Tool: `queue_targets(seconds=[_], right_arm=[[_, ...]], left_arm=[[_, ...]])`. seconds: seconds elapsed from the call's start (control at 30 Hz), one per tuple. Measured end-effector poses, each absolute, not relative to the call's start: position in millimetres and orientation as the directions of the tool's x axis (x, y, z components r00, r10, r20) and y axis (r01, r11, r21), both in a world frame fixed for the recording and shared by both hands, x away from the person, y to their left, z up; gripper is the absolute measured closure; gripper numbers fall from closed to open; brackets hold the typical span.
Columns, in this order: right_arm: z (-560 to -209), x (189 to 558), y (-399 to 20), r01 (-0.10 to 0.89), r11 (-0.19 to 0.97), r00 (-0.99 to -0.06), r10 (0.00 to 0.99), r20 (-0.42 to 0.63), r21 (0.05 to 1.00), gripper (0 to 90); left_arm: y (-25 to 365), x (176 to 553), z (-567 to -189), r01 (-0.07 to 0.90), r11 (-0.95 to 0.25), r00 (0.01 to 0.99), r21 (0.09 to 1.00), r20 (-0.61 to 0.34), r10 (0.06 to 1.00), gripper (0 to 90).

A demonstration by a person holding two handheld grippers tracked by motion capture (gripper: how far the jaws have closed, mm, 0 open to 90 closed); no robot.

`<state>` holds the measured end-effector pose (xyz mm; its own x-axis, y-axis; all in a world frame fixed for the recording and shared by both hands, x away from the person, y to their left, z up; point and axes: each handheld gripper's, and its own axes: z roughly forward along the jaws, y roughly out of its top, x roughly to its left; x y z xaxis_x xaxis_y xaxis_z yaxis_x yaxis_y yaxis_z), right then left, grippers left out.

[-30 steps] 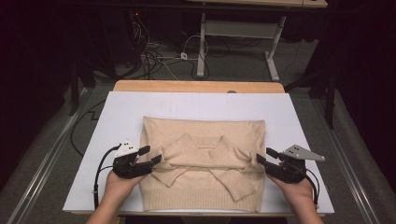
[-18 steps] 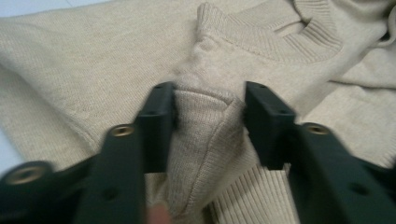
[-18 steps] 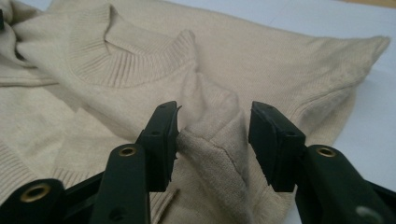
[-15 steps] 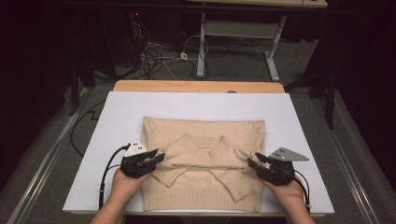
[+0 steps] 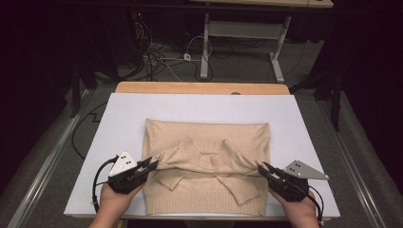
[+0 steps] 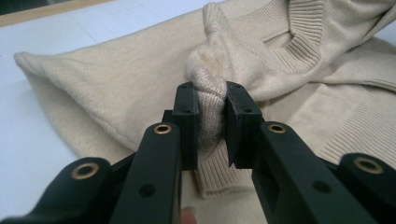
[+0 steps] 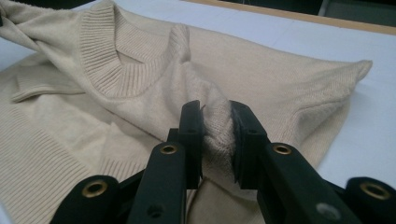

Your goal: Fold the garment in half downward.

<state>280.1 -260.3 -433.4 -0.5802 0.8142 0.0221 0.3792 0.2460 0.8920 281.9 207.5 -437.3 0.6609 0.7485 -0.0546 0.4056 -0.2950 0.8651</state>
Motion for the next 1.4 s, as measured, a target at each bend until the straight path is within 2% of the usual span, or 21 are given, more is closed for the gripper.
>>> queue_targets(seconds=[0.33,0.63,0.77,1.03,1.13,1.3,1.4], right_arm=[[-451,252,-267,0.393,0.254,-0.577,0.816,0.022,0.884,77.5],[-469,247,-273,0.435,0.269,-0.575,0.818,0.035,0.859,77.2],[-470,247,-274,0.439,0.271,-0.574,0.818,0.035,0.856,77.1],[-468,247,-277,0.440,0.260,-0.566,0.823,0.041,0.860,76.4],[-467,247,-275,0.439,0.258,-0.575,0.816,0.048,0.861,72.2],[-463,248,-272,0.424,0.247,-0.586,0.809,0.056,0.871,59.0],[-457,249,-270,0.403,0.232,-0.590,0.805,0.058,0.886,54.1]], left_arm=[[216,256,-457,0.441,-0.309,0.667,0.843,-0.077,0.741,74.7],[222,249,-478,0.490,-0.319,0.671,0.811,-0.118,0.732,74.6],[223,247,-481,0.500,-0.354,0.680,0.791,-0.105,0.726,74.6],[223,247,-481,0.516,-0.350,0.677,0.782,-0.122,0.725,73.4],[221,248,-479,0.509,-0.339,0.676,0.791,-0.124,0.726,65.4],[216,255,-475,0.506,-0.292,0.654,0.812,-0.140,0.744,46.6],[211,261,-468,0.495,-0.258,0.658,0.830,-0.164,0.735,45.5]])
